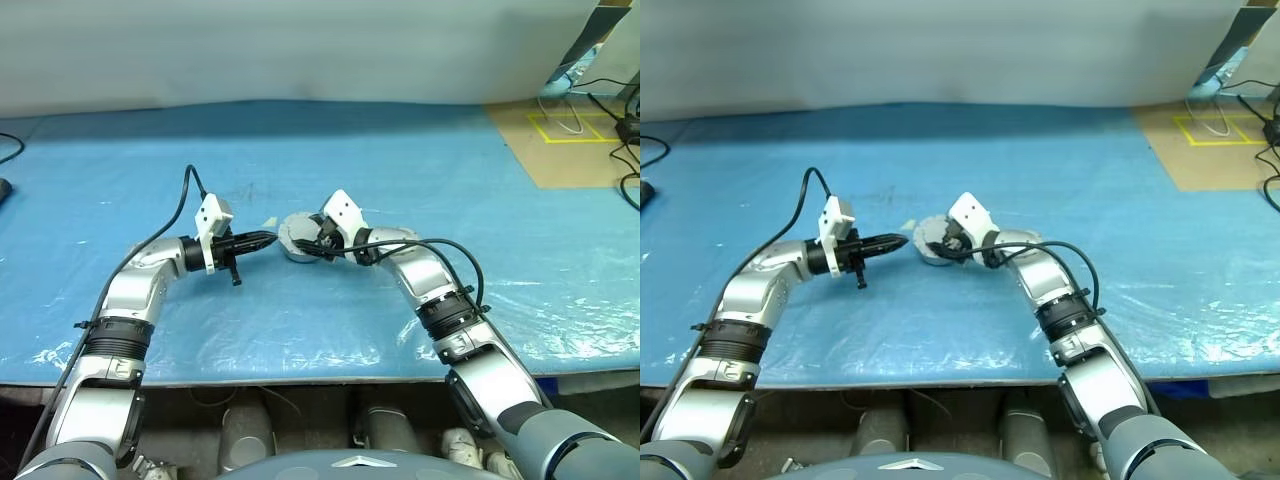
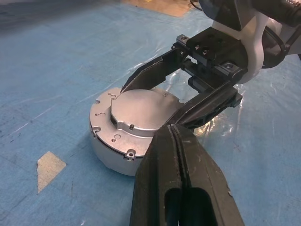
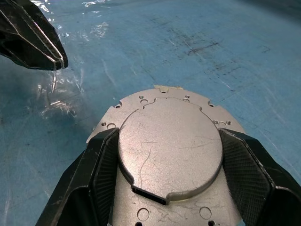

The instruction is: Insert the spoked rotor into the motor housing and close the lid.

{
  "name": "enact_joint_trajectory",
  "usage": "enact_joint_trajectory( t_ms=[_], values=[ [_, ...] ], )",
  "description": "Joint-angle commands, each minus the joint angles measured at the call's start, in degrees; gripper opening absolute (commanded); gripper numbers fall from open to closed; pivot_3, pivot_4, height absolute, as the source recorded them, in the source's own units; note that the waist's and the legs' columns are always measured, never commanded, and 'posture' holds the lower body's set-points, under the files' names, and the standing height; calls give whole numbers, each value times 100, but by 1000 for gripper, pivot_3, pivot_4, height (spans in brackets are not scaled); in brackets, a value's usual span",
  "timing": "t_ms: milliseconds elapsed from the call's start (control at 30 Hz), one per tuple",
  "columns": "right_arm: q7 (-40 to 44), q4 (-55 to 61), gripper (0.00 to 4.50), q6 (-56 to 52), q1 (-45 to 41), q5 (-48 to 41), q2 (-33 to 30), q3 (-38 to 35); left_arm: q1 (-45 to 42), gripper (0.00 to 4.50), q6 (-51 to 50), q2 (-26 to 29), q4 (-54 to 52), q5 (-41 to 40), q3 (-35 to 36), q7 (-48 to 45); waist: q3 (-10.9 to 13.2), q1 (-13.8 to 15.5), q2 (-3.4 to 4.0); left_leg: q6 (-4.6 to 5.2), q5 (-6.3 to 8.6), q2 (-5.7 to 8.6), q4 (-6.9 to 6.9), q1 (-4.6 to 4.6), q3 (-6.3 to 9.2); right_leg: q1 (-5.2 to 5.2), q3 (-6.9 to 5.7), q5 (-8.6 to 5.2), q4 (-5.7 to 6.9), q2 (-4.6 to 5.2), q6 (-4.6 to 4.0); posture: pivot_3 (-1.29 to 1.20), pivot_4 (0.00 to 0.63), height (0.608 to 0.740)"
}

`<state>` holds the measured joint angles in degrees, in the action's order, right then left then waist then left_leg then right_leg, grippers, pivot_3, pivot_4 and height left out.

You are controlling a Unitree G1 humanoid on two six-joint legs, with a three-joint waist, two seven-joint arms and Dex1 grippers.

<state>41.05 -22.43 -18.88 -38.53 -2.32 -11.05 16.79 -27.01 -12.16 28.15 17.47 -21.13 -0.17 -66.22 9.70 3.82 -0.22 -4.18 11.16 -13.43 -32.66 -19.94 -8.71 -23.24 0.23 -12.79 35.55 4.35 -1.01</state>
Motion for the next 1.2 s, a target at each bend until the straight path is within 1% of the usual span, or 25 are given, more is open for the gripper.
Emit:
enact_joint_trajectory(
  t_ms=[33, 100, 233, 400, 500, 600, 767, 833, 900, 933, 1033, 1200],
  values=[
    [-14, -537, 2950, -478, 204, 254, -83, 184, -126, 0, 123, 10, -31, 8, 34, -19, 0, 0, 1, 0, 0, 0, 3, 0, 0, 0, -1, 0, -1, 0, 0, 0, 150, 740],
    [-33, -671, 2950, -819, 127, 211, -7, 163, -139, 0, 135, -6, -14, 9, 28, -11, -2, -4, 2, 0, 0, 0, 10, 0, 0, -1, -1, 0, -6, -1, -1, 0, 150, 740],
    [-96, -905, 2950, -1135, -10, 218, 77, 138, -162, 0, 155, -31, 22, 42, -4, 1, -12, -11, 3, -1, 0, 1, 23, 5, -1, -1, 0, 0, -12, -4, -2, 0, 150, 740],
    [-62, -829, 2950, -1082, 27, 363, 5, 290, -159, 0, 182, -58, 48, 65, 4, 3, -21, -11, 11, -1, 0, 2, 35, 11, -4, -1, 1, -2, -15, -4, -4, 0, 150, 740],
    [68, -610, 2950, -963, 133, 347, -125, 305, -154, 0, 224, -72, 85, 113, 2, 31, -25, -7, 17, -1, 0, 3, 38, 11, -4, -1, 1, -2, -18, -3, -4, 0, 150, 740],
    [320, -179, 2950, -972, 306, 199, -313, 264, -270, 0, 415, -159, 346, 306, -12, 256, -31, 29, 27, -1, 0, 4, 45, 5, -4, -1, -3, -3, -37, -2, -3, 0, 150, 740],
    [793, 593, 2950, -1079, 686, 100, -699, 387, -624, 0, 795, -383, 866, 719, -235, 489, -36, 87, 25, -2, -1, 14, 47, -28, -4, 3, -13, -4, -84, 6, 5, 0, 150, 740],
    [924, 870, 2950, -1127, 845, 91, -820, 448, -732, 0, 1004, -417, 1046, 859, -358, 394, -40, 96, 19, -2, -1, 31, 68, -31, -3, 2, -12, -9, -89, 7, 15, 0, 150, 740],
    [989, 986, 2950, -1124, 918, 155, -932, 504, -813, 0, 1108, -468, 1177, 904, -435, 281, -41, 74, 18, -3, -1, 32, 87, -26, 0, 1, -11, -8, -91, 5, 44, 0, 150, 740],
    [1029, 1043, 2950, -1131, 945, 165, -972, 520, -845, 0, 1136, -501, 1224, 909, -461, 240, -41, 70, 18, -7, 1, 29, 95, -21, 2, 1, -12, -11, -90, 5, 44, 0, 150, 740],
    [1082, 1138, 2950, -1151, 983, 157, -1043, 549, -895, 0, 1204, -581, 1287, 930, -511, 163, -41, 54, 18, -10, 3, 26, 111, -14, 3, 1, -14, -18, -89, 5, 40, 0, 150, 740],
    [910, 1057, 2950, -1184, 967, 153, -974, 464, -877, 0, 1197, -641, 1182, 975, -693, -108, -42, 55, 17, -10, 3, 32, 109, -12, 3, 2, -13, -31, -86, 12, 20, 0, 150, 740]
  ],
)
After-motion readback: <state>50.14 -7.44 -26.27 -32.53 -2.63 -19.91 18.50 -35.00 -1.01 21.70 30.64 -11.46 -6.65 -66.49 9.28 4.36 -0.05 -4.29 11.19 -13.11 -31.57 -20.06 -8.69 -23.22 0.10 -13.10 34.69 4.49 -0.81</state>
